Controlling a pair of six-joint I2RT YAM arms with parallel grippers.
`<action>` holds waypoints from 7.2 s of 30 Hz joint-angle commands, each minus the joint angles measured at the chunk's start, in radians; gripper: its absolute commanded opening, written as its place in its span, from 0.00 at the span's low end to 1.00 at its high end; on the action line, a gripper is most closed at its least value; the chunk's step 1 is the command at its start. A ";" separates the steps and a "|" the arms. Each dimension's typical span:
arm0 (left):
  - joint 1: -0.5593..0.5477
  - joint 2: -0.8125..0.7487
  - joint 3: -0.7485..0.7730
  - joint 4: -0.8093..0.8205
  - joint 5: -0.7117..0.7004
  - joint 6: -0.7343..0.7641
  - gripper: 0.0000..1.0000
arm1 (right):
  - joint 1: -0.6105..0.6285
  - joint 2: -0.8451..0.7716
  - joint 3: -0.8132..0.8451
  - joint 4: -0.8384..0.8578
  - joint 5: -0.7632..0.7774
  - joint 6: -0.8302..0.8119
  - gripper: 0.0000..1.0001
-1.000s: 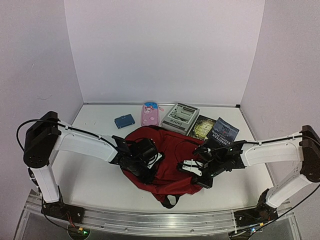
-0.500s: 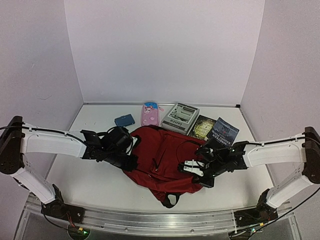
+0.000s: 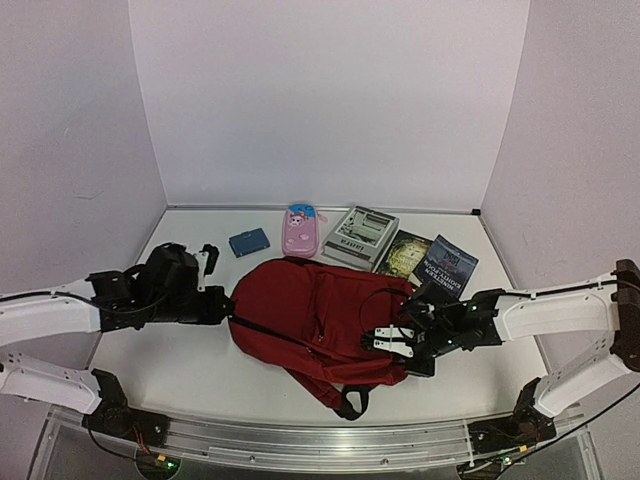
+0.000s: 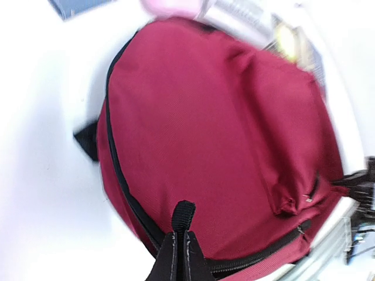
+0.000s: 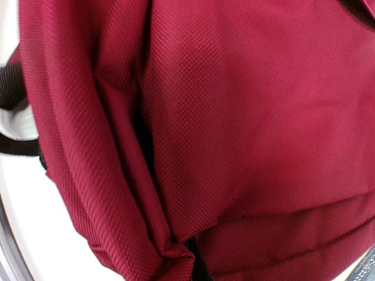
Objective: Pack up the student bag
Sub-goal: Unzip the student bag at the center of the board.
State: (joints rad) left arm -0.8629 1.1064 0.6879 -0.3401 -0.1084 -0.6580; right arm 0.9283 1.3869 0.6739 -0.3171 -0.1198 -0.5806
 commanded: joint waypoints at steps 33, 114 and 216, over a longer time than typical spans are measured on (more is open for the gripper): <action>-0.044 0.031 0.309 0.051 0.038 -0.127 0.00 | 0.065 0.393 0.944 -0.184 -0.385 0.406 0.81; -0.046 0.083 0.389 0.173 0.143 -0.119 0.00 | -0.004 0.280 1.013 -0.385 -0.413 0.437 0.95; -0.157 0.093 0.141 -0.122 0.109 -0.074 0.00 | -0.069 0.234 0.643 -0.259 0.120 -0.139 0.38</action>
State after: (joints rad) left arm -0.9620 1.1103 0.7312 -0.4336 0.0497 -0.7854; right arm 0.8744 1.6323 1.3233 -0.6309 -0.0929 -0.7342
